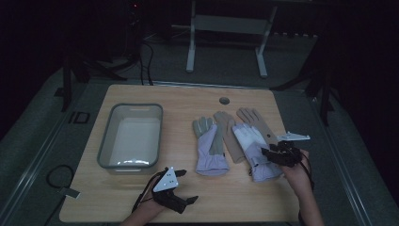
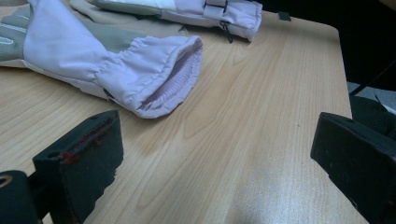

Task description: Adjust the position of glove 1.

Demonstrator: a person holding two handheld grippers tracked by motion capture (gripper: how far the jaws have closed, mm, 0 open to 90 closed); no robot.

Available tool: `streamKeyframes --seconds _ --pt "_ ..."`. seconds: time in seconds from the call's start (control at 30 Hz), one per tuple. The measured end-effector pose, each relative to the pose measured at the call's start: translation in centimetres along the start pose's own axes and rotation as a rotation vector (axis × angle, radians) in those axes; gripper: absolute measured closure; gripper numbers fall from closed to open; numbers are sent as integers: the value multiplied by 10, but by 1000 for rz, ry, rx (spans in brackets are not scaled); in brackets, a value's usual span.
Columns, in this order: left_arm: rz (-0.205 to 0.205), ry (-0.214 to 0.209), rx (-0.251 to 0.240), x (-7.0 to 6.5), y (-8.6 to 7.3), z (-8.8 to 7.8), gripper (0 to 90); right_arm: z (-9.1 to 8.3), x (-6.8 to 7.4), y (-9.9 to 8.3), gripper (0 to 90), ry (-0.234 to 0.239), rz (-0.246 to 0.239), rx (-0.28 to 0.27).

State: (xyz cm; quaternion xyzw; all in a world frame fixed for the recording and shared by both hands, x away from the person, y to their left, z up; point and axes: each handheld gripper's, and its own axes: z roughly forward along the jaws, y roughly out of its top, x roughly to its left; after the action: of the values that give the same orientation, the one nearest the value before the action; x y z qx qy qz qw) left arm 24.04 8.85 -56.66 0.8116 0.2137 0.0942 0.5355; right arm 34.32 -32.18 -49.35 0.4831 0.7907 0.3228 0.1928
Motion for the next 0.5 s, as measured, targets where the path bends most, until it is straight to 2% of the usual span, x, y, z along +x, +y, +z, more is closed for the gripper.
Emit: streamKeyframes --seconds 0.07,0.1,0.17,0.3,0.37,0.47,0.5 --pt "-1 -1 0 0 0 0 26 1 -1 -2 546 5 -1 1" --pt "-2 0 1 0 0 0 26 3 -3 -4 553 32 21 3" --pt "-1 1 3 0 0 0 26 5 -3 -4 554 48 27 3" --pt "-1 1 -2 0 0 0 27 11 -4 0 554 64 7 6" --pt "-2 2 -1 0 0 0 27 16 -6 3 558 52 -5 17" --pt "-2 4 -2 0 0 0 27 20 -7 4 557 64 -14 29" --pt "-2 3 -2 0 0 0 27 26 -8 5 552 79 -24 49"
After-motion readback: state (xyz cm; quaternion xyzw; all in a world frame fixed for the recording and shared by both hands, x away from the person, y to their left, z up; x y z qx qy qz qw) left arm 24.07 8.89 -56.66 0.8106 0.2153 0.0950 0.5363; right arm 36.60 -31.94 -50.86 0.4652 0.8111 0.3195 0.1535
